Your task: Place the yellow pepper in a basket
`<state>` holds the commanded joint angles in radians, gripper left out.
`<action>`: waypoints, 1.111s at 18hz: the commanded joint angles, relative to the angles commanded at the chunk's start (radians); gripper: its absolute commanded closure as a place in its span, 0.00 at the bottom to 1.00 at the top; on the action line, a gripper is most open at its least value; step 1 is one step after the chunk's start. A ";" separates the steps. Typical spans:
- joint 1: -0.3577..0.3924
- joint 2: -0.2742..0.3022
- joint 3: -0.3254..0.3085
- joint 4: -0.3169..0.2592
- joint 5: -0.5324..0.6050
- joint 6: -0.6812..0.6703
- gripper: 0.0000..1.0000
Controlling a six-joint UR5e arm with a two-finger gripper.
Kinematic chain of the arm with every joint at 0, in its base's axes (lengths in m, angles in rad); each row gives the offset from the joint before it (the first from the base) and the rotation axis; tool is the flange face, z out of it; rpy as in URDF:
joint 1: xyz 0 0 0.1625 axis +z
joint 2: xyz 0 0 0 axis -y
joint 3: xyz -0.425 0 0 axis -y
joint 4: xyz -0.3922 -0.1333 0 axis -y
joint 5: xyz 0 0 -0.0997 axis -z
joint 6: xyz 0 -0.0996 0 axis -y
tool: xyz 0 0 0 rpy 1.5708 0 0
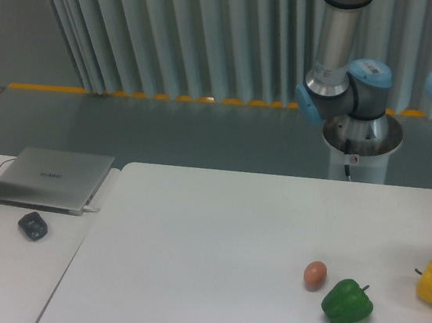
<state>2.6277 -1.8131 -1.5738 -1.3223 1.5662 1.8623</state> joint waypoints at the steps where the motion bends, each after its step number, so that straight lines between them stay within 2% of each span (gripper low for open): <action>1: 0.000 0.000 0.000 0.000 0.002 0.012 0.00; 9: -0.015 -0.006 -0.026 0.035 0.052 0.139 0.00; 12: -0.041 -0.049 -0.031 0.084 0.057 0.248 0.00; 14: -0.051 -0.066 -0.032 0.103 0.055 0.261 0.00; 16: -0.063 -0.101 -0.023 0.156 0.055 0.300 0.00; 20: -0.071 -0.123 -0.020 0.182 0.051 0.383 0.00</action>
<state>2.5571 -1.9358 -1.5938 -1.1399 1.6169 2.2453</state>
